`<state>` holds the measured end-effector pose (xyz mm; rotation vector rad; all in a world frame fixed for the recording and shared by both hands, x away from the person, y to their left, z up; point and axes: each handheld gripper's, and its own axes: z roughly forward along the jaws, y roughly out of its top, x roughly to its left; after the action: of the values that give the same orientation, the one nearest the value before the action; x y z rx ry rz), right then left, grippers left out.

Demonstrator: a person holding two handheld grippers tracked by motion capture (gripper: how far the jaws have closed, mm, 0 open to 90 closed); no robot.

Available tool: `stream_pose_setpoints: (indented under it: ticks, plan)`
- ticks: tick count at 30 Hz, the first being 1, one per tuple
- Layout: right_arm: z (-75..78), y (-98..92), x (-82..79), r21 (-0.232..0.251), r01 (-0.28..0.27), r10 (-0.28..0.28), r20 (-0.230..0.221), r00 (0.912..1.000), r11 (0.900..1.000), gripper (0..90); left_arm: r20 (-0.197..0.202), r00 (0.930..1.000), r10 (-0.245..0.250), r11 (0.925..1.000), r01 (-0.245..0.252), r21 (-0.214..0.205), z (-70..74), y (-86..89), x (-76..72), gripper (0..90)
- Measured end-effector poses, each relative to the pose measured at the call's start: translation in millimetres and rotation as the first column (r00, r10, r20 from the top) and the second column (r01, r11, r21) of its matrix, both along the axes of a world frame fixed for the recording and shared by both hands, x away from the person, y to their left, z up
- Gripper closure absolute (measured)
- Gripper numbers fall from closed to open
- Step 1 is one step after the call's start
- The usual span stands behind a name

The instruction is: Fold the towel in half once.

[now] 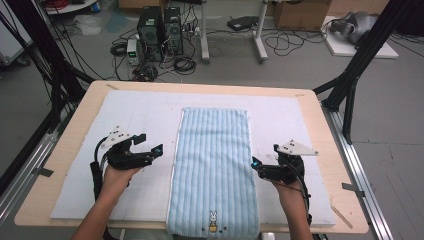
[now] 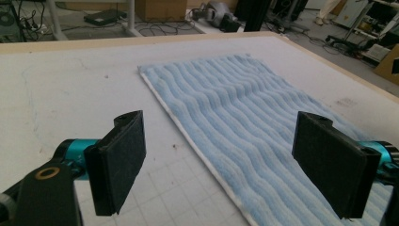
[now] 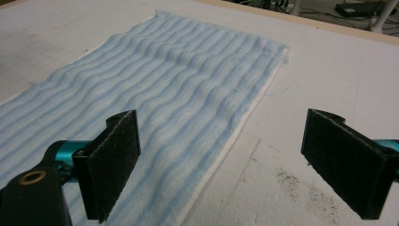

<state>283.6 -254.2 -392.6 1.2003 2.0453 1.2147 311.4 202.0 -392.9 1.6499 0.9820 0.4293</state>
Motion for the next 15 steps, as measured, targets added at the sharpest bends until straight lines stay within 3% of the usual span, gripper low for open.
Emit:
stream_pose_setpoints:
  ticks: [8,11,15]
  plan:
    - [-0.7,-5.2,16.2,0.020,0.013,-0.012,-0.040,0.9991,0.9997,11.5,-0.037,0.9993,0.000,1.0000,0.000,0.006,5.4,-6.2,23.9,18.5]
    - [-2.4,-6.0,21.0,0.026,0.009,-0.007,-0.060,0.9982,0.9996,11.5,-0.053,0.9986,-0.002,0.9999,0.001,-0.013,5.6,-8.5,33.5,18.5]
    - [-3.1,-5.6,21.9,0.038,0.003,0.000,-0.070,0.9975,0.9993,11.5,-0.066,0.9978,0.012,0.9999,-0.012,0.009,5.8,-14.9,48.3,18.5]
